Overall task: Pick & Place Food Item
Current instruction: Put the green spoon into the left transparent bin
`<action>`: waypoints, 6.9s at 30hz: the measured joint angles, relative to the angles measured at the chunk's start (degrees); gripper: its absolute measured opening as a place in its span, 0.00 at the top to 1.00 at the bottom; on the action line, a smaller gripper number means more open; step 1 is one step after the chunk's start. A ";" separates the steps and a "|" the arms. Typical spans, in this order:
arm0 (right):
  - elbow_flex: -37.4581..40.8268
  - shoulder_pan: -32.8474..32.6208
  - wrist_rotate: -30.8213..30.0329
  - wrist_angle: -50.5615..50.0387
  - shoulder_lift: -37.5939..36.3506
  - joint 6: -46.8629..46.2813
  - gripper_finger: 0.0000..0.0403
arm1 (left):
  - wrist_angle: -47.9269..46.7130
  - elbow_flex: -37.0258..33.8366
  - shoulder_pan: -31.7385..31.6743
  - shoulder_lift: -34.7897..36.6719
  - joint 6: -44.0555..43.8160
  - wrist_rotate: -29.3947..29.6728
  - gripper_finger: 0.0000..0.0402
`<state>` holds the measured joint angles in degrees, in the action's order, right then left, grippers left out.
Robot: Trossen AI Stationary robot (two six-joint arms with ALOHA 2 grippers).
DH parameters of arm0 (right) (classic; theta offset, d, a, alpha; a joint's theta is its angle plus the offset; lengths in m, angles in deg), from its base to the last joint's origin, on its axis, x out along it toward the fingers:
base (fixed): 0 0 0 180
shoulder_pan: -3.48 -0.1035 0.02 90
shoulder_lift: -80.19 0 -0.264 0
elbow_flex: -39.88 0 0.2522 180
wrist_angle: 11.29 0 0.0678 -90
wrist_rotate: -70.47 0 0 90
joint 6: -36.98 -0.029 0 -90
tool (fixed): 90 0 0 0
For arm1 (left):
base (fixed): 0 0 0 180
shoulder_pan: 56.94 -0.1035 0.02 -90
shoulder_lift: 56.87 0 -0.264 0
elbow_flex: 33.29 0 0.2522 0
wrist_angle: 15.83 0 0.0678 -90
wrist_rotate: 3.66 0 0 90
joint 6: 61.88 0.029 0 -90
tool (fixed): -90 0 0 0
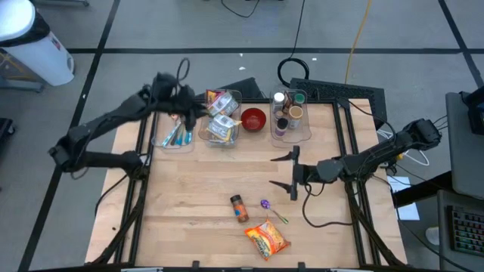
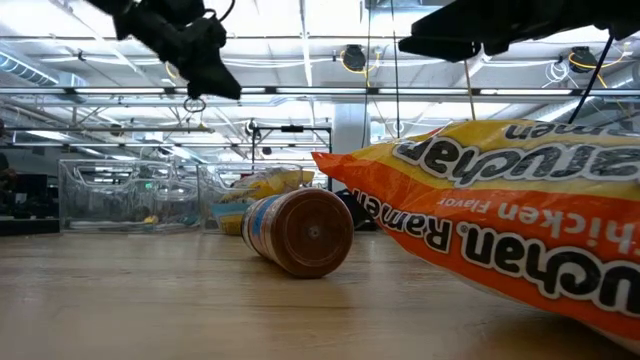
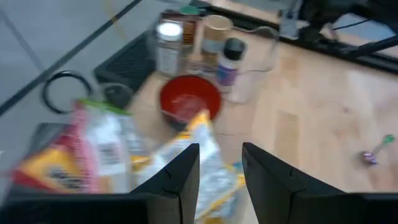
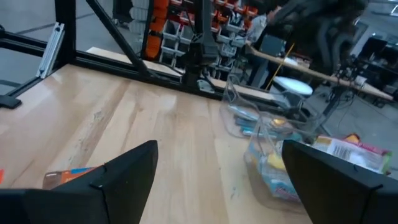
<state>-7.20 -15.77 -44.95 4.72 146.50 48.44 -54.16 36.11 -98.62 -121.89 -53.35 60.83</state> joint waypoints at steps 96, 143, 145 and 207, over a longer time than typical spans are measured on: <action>0.02 9.01 0.21 0.18 0.37 -21.29 0.17 | 69.12 -36.01 51.99 5.41 -22.61 37.64 0.68; 0.02 9.16 0.12 1.75 0.33 -21.28 0.17 | 70.61 -36.01 42.45 5.41 -14.22 37.29 0.53; 0.02 9.16 0.10 1.74 0.33 -21.27 0.17 | 70.63 -36.01 41.43 5.41 -14.75 37.27 0.47; 0.02 -1.93 12.42 3.07 1.85 -26.81 0.17 | 64.52 -16.48 66.58 -28.62 -23.97 43.56 0.36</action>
<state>-7.18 -17.70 -32.53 7.79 148.35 21.64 10.36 19.63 -32.03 -150.51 -77.32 104.39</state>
